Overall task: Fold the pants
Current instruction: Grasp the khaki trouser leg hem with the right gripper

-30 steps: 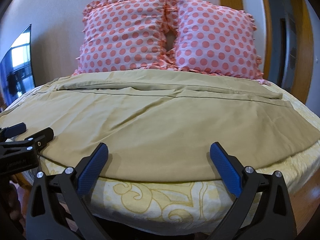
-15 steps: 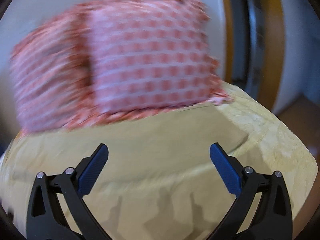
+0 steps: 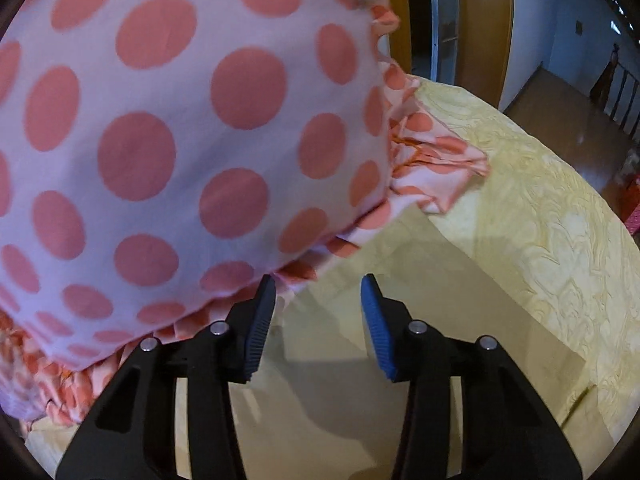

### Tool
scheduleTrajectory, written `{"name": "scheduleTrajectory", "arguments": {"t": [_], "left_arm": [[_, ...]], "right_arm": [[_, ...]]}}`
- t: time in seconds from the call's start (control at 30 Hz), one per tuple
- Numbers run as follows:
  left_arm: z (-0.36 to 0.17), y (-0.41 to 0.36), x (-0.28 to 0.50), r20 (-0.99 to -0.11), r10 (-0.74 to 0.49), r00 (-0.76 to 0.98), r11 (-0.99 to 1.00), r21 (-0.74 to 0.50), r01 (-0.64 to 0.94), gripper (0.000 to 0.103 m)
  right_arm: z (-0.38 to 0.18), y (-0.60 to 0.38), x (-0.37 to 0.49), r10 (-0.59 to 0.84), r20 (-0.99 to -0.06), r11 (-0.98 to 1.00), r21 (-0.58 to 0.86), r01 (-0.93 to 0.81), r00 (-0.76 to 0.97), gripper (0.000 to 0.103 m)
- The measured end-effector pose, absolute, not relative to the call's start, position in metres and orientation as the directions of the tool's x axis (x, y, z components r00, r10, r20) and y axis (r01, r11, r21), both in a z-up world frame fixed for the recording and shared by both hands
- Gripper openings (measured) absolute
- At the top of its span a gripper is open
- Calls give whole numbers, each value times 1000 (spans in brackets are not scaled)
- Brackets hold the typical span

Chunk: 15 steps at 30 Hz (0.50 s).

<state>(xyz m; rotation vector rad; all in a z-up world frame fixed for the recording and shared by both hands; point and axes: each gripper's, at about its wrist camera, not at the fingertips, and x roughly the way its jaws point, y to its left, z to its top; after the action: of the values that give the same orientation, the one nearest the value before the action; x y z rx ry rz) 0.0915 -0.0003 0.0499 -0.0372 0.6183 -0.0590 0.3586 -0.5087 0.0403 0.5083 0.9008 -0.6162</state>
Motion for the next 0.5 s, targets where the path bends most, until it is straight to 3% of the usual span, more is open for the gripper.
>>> {"name": "scheduleTrajectory", "arguments": {"t": [0.1, 0.2, 0.23, 0.33, 0.5], "left_arm": [[47, 5, 94, -594, -85, 800, 995, -86, 42, 102], [45, 10, 96, -608, -106, 787, 992, -122, 39, 102], [44, 12, 96, -609, -111, 786, 991, -131, 39, 102], [43, 15, 96, -612, -121, 782, 988, -150, 36, 102], [44, 18, 97, -616, -129, 777, 985, -169, 29, 102]], "right_arm": [[27, -501, 373, -315, -860, 715, 63, 696, 402, 45], [22, -491, 376, -387, -839, 737, -33, 675, 382, 38], [20, -492, 372, -391, -831, 740, -29, 672, 395, 31], [19, -502, 356, -365, -817, 729, 48, 682, 447, 13], [24, -520, 318, -249, -740, 707, 302, 640, 625, 5]]}}
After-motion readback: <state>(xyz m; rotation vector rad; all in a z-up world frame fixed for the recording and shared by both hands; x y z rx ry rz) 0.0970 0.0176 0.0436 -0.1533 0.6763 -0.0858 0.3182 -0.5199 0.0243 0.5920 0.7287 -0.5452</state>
